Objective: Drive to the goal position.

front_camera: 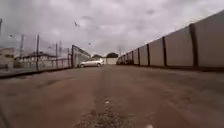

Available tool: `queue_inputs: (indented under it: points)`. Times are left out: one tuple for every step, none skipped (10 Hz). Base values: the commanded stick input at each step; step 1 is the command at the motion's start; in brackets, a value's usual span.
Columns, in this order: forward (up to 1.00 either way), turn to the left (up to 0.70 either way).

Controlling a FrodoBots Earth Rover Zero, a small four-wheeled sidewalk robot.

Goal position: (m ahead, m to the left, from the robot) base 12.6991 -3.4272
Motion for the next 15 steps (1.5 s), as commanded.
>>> queue_inputs:
  points:
    - [0.60,0.00]
    - [0.60,0.00]
    - [0.60,0.00]
    - [0.60,0.00]
    - [0.60,0.00]
    - [0.60,-0.09]
    - [0.60,-0.14]
    - [0.60,-0.13]
    - [0.60,-0.06]
    - [0.60,0.00]
    - [0.60,0.00]
    - [0.60,0.00]
    - [0.60,0.00]
    - [0.60,-0.02]
    - [0.60,-0.06]
